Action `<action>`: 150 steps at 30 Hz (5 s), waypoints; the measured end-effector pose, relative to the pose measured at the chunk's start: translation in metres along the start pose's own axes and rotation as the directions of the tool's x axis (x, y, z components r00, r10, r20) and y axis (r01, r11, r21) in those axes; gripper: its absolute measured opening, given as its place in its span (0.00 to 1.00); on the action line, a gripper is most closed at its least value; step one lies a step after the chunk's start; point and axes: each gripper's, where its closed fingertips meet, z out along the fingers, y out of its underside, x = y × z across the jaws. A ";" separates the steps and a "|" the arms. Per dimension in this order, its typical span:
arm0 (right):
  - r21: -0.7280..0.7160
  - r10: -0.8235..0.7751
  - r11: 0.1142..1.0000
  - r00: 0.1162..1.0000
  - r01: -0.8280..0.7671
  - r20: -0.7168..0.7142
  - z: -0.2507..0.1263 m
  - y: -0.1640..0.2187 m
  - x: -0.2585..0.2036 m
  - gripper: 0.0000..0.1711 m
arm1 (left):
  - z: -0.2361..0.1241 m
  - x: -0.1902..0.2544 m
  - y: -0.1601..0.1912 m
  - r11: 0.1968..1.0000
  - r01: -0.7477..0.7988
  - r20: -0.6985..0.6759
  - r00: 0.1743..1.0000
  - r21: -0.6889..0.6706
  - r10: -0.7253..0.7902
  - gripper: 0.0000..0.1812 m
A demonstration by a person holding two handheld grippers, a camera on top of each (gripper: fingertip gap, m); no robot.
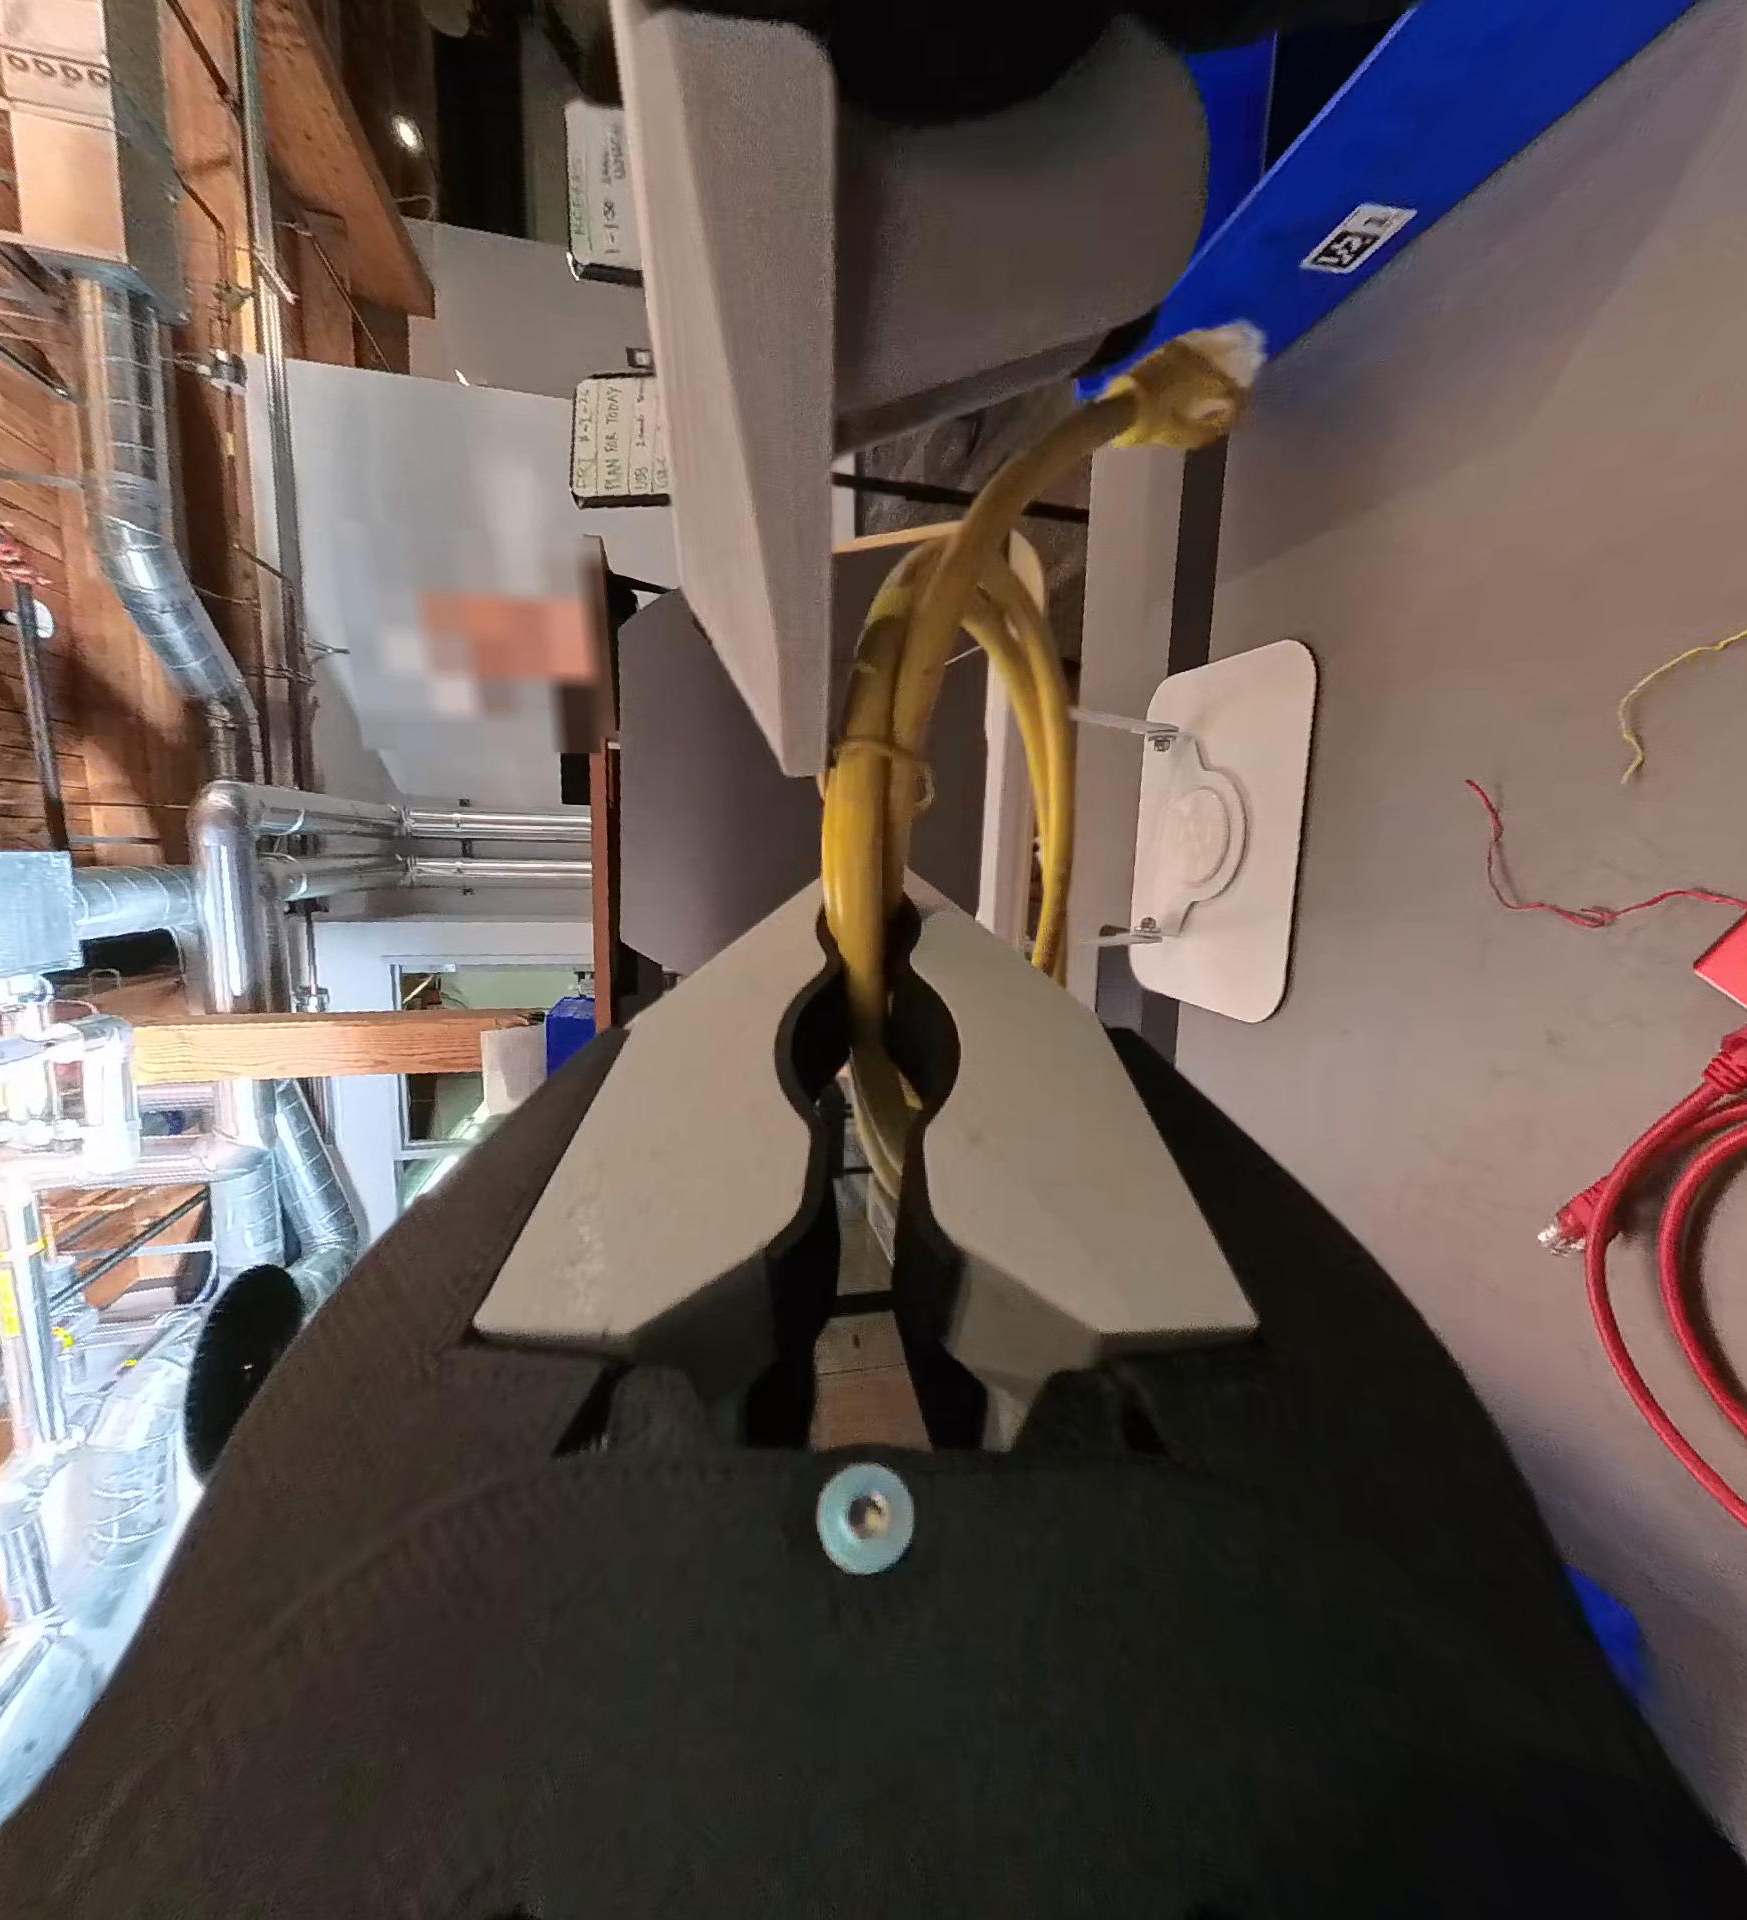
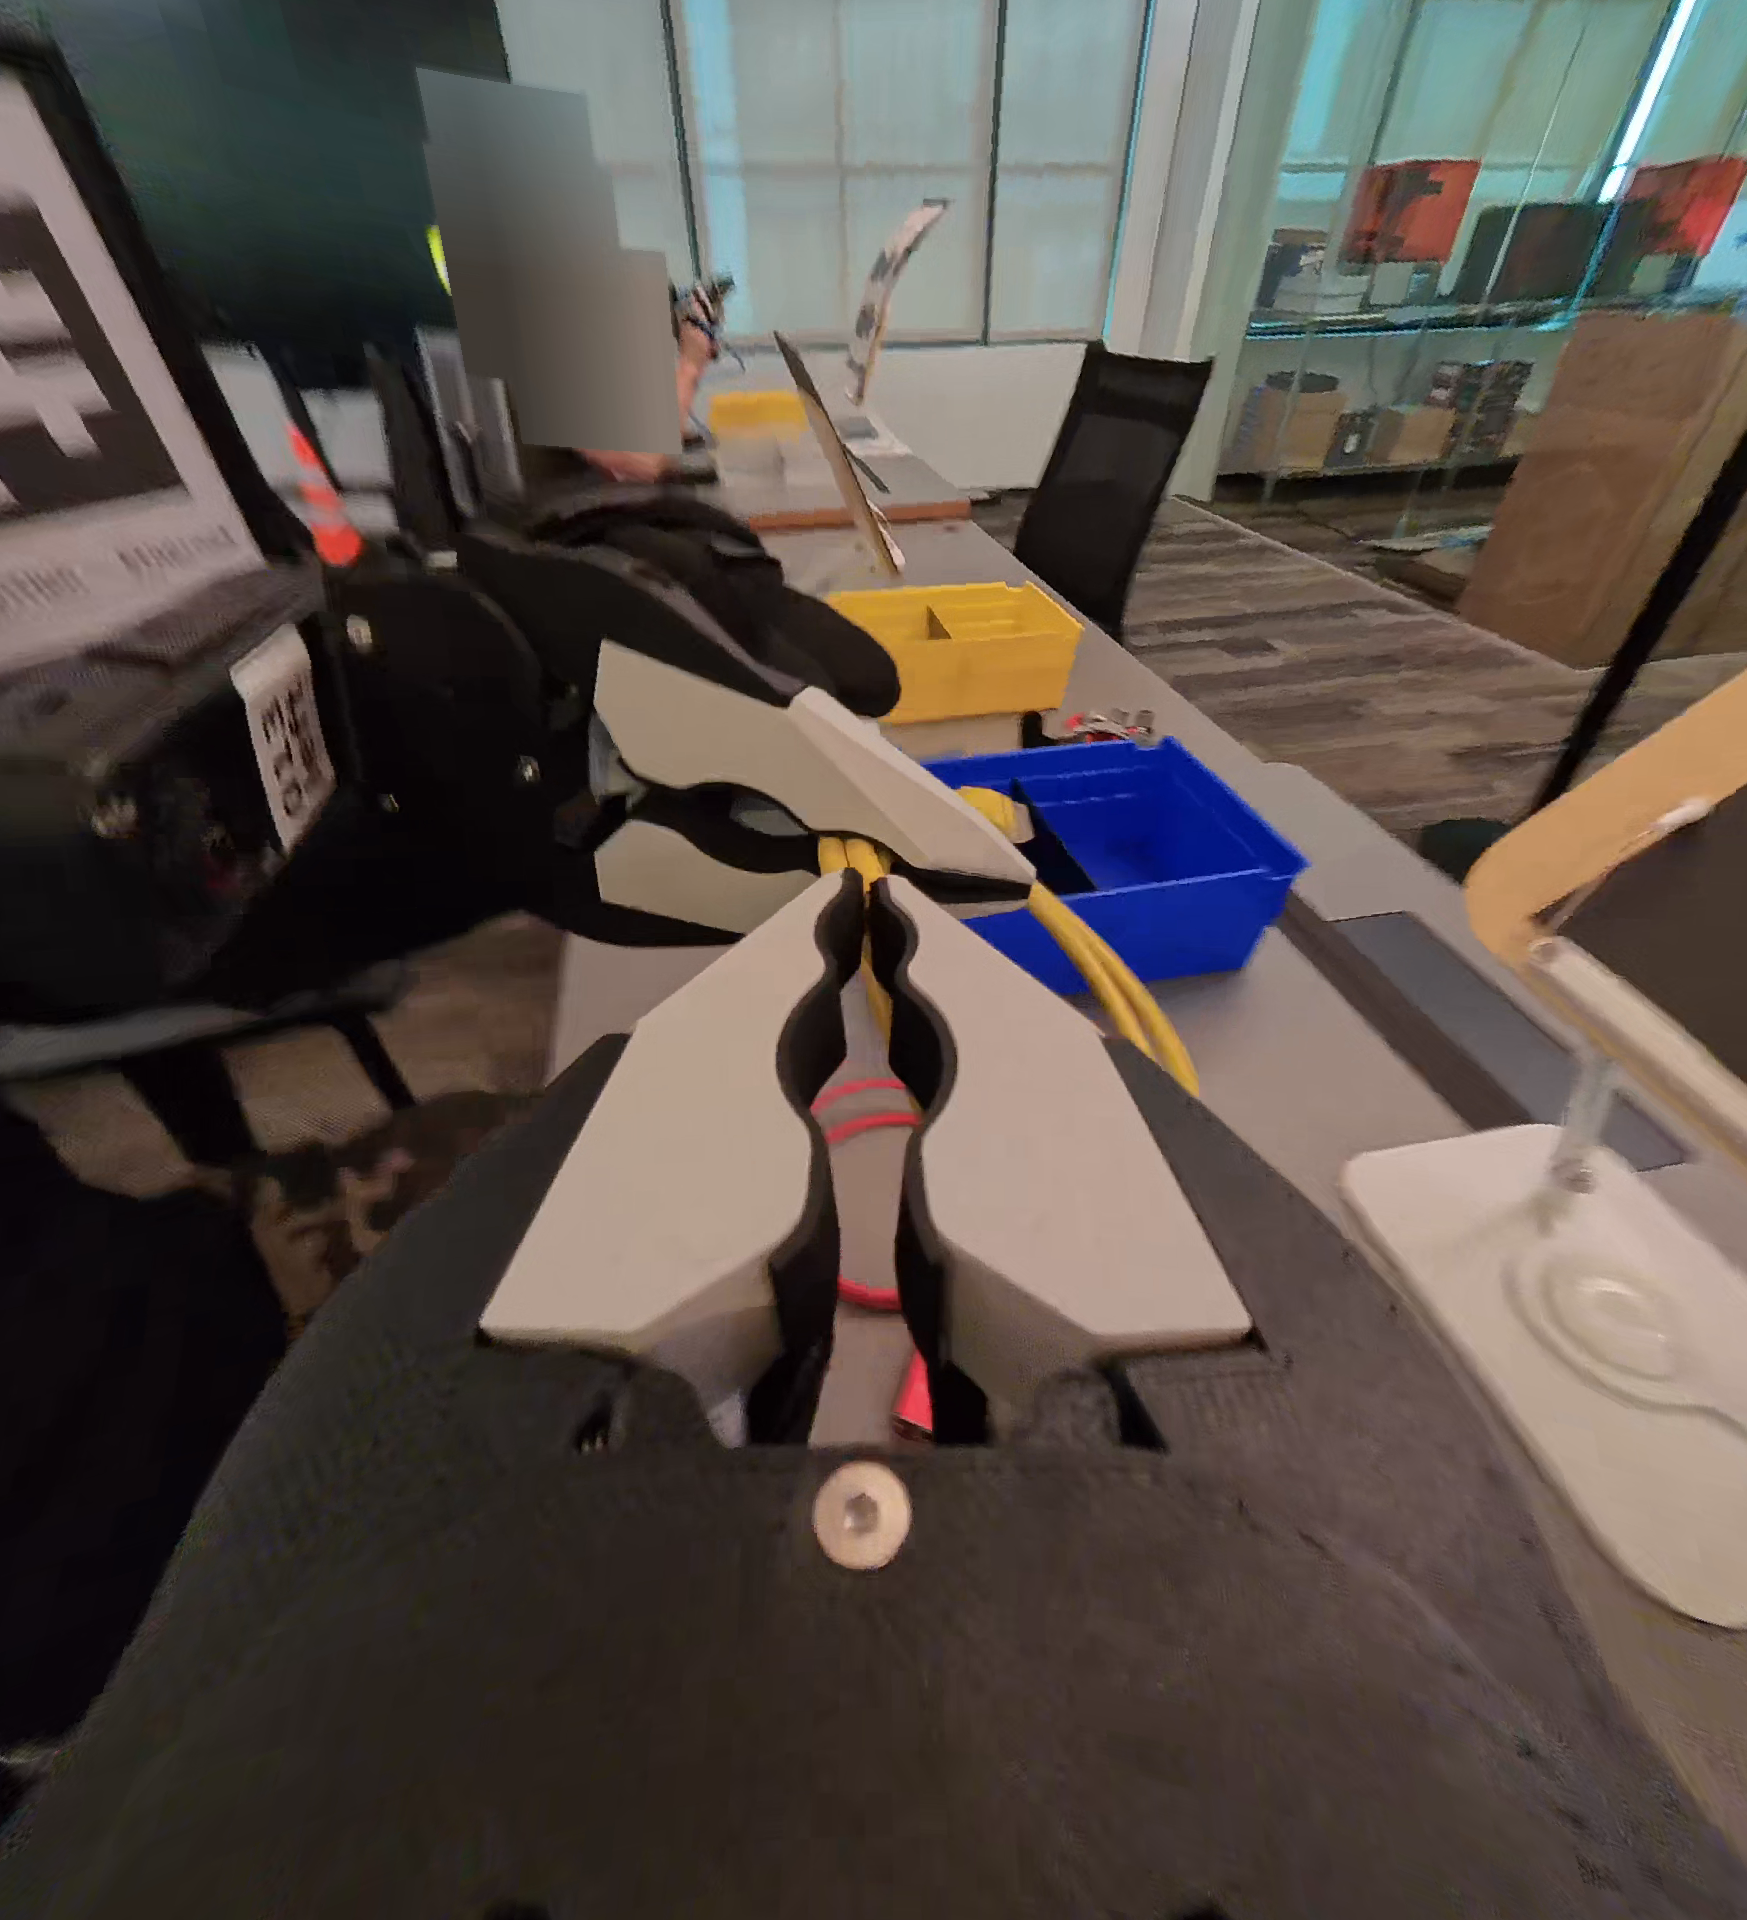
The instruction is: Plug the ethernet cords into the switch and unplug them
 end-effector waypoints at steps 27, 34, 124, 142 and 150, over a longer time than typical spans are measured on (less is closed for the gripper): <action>0.605 0.181 0.742 0.955 -0.289 0.233 -0.022 -0.070 -0.013 0.00 | -0.022 -0.048 -0.024 0.864 0.449 -0.072 0.893 0.228 -0.445 0.00; 0.277 -0.002 0.961 1.000 0.002 0.002 -0.014 -0.053 -0.016 0.07 | -0.018 -0.035 -0.010 0.963 0.215 0.023 0.975 0.165 -0.222 0.00; -0.113 -0.185 0.977 0.982 0.181 -0.026 -0.012 0.001 -0.013 0.00 | -0.020 0.006 -0.003 0.988 0.124 -0.039 0.992 0.090 -0.121 0.00; -0.216 -0.460 0.876 0.882 0.431 -0.102 0.004 0.000 -0.024 0.00 | -0.040 0.030 -0.008 0.990 0.076 -0.165 0.985 0.119 -0.056 0.00; -0.065 -0.273 0.961 0.958 0.268 -0.090 -0.015 -0.019 -0.021 0.10 | -0.031 0.021 0.017 0.996 0.088 -0.098 0.991 -0.007 -0.089 0.00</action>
